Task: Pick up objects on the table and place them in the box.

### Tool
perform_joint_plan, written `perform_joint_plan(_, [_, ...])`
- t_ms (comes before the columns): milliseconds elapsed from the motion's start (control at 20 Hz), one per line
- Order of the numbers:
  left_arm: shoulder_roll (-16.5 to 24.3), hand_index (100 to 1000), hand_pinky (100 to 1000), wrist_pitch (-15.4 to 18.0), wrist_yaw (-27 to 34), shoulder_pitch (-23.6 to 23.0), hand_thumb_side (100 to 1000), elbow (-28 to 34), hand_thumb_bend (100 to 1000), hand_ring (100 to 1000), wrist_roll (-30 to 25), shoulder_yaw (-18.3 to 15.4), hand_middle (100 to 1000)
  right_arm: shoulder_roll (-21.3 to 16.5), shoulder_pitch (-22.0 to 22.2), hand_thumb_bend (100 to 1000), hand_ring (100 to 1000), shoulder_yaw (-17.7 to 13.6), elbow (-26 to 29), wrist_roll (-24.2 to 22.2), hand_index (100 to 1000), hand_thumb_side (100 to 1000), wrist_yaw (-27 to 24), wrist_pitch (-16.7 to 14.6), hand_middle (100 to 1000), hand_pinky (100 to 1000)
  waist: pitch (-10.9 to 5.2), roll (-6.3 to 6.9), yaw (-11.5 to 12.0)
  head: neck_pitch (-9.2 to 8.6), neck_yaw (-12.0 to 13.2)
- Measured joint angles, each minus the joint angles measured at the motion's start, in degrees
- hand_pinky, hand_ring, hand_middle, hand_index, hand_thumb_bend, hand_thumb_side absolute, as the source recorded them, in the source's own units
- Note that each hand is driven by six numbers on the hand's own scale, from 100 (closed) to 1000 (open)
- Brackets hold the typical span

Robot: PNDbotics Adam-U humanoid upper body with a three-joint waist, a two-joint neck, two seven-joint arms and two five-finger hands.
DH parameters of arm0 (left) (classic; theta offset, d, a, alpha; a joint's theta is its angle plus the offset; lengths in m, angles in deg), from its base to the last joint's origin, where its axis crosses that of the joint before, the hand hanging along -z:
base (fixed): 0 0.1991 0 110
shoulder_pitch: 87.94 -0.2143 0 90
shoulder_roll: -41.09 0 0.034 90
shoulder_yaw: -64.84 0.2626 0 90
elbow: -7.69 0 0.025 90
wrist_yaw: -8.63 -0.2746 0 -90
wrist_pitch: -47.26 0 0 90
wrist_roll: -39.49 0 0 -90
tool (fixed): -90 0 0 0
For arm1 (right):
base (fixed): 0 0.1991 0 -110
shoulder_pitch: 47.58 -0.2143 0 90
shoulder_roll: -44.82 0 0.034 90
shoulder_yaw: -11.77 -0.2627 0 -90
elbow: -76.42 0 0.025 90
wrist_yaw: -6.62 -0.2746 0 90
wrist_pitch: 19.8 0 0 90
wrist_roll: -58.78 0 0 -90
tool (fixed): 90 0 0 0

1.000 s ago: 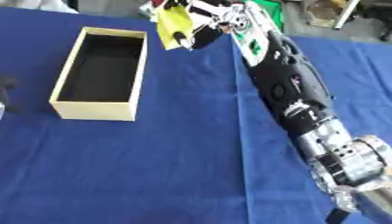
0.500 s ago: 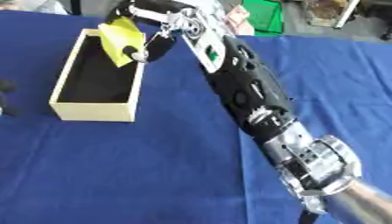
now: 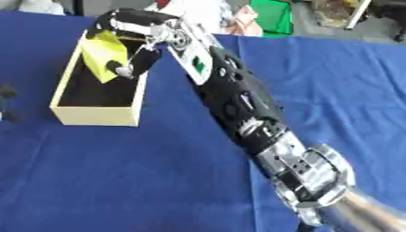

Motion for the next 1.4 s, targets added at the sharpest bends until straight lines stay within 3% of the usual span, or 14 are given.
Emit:
perform_joint_plan(450, [0.0, 695, 544, 0.03, 0.01, 0.0, 246, 0.0, 100, 806, -0.3, 0.01, 673, 0.39, 0.45, 197, 973, 0.31, -0.21, -0.51, 977, 311, 0.11, -0.6, 1000, 889, 0.0, -0.01, -0.11, 0.0, 0.0])
perform_joint_plan(650, [0.0, 695, 543, 0.07, 0.01, 0.0, 246, 0.0, 100, 807, -0.39, 0.01, 673, 0.39, 0.46, 183, 969, 0.29, -0.21, 0.36, 973, 289, 0.11, -0.67, 998, 885, 0.0, -0.01, -0.19, 0.0, 0.0])
perform_joint_plan(750, [0.0, 695, 543, 0.07, 0.01, 0.0, 246, 0.0, 100, 807, -0.39, 0.01, 673, 0.36, 0.46, 123, 953, 0.24, -0.1, 1.43, 959, 254, 0.06, -0.77, 962, 871, 0.0, -0.01, -0.36, 0.0, 0.0])
perform_joint_plan(850, [0.0, 695, 543, 0.09, 0.01, 0.0, 246, 0.0, 100, 807, -0.38, 0.0, 673, 0.0, 0.48, 136, 927, 0.05, 0.12, 2.8, 951, 232, -0.35, -0.91, 913, 851, -0.01, -0.01, -0.54, 0.0, 0.04])
perform_joint_plan(1400, [0.05, 696, 543, 0.19, 0.01, -0.15, 246, 0.0, 100, 808, 0.2, -0.42, 673, -9.54, 3.76, 120, 904, 1.21, 9.2, 8.72, 945, 169, -8.4, -1.89, 877, 835, -0.24, 0.54, -3.56, -0.29, 1.65])
